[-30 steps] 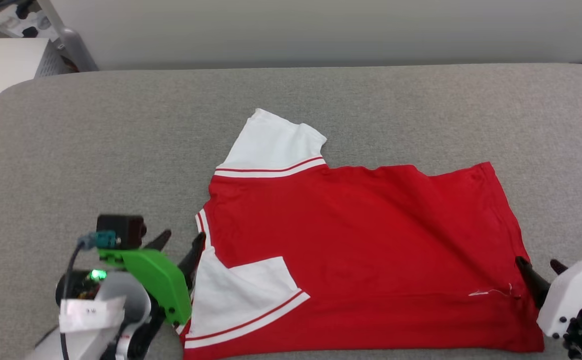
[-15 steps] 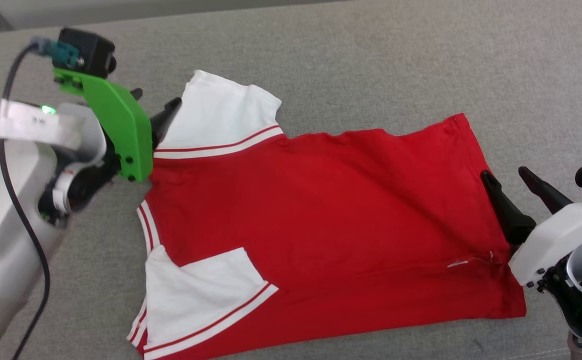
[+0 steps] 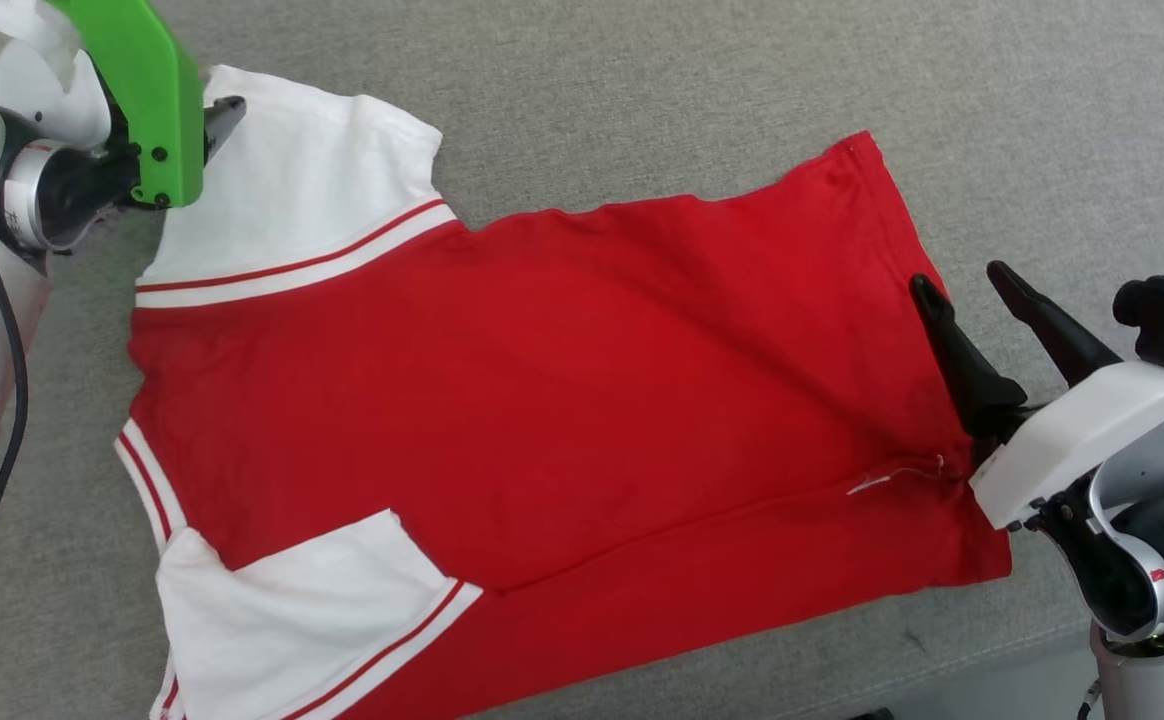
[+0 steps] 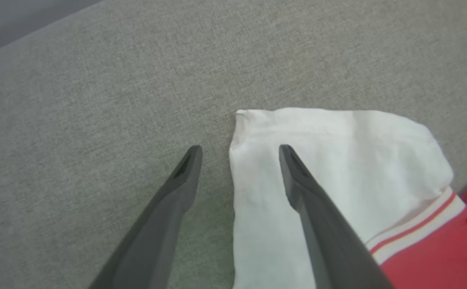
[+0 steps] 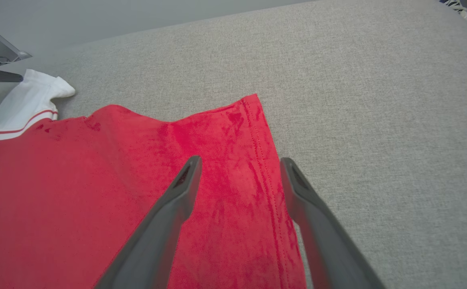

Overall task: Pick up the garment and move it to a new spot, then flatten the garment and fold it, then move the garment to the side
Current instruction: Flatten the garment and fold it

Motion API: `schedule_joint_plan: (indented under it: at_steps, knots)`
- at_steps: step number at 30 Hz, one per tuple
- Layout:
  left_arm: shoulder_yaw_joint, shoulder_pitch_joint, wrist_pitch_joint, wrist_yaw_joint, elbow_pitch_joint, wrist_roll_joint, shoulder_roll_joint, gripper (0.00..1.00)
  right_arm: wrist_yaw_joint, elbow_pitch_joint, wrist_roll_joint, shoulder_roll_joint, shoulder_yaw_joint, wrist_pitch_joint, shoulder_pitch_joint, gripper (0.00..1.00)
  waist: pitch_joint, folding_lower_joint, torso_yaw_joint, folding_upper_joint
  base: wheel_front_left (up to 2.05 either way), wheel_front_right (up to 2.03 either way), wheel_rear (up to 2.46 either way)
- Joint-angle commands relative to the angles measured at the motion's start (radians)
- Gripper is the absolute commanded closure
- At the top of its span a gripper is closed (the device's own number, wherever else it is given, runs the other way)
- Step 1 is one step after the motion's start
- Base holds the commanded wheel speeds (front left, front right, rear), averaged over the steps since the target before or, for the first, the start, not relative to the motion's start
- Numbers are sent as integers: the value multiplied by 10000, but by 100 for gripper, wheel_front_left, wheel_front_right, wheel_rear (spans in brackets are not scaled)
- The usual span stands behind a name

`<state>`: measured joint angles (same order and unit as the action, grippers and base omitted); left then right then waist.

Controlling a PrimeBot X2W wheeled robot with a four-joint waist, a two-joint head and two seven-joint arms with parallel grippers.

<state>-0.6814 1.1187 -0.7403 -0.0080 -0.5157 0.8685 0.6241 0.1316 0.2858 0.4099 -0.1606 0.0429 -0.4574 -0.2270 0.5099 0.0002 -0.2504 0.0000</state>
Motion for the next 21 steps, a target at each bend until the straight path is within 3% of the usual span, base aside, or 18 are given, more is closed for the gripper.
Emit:
schedule_joint_plan:
  at_steps: [1, 8, 9, 10, 11, 16, 21]
  knots:
    - [-52, 265, 19, -90, -256, -117, -62, 0, -9, -63, 63, 74, 57, 91, -185, 0, 449, -2, -437, 0, 0, 0, 0]
    - [-286, 559, 285, -325, -1418, -404, -235, 0, -9, -214, 95, 51, 141, 216, -275, 0, 561, -2, -484, 0, 0, 0, 0]
    - [-339, 554, 174, -410, -1554, -361, -281, 27, -9, -229, 99, 43, 141, 225, -279, 0, 573, -2, -475, 0, 0, 0, 0]
    - [-392, 554, 97, -495, -1630, -337, -313, 76, -9, -239, 99, 37, 136, 231, -286, 0, 585, -2, -463, 0, 0, 0, 0]
    - [-427, 522, -70, -575, -1734, -229, -383, 100, -9, -252, 98, 32, 126, 240, -300, 0, 596, -2, -442, 0, 0, 0, 0]
    - [-504, 471, -527, -763, -1882, 108, -605, 100, -9, -307, 75, -36, 82, 224, -402, 0, 575, -2, -280, 0, 0, 0, 0]
    - [-283, 498, 443, -769, -1917, 121, -807, 100, -9, -376, 69, -258, 63, 91, -616, 0, 278, -2, -55, 0, 0, 0, 0]
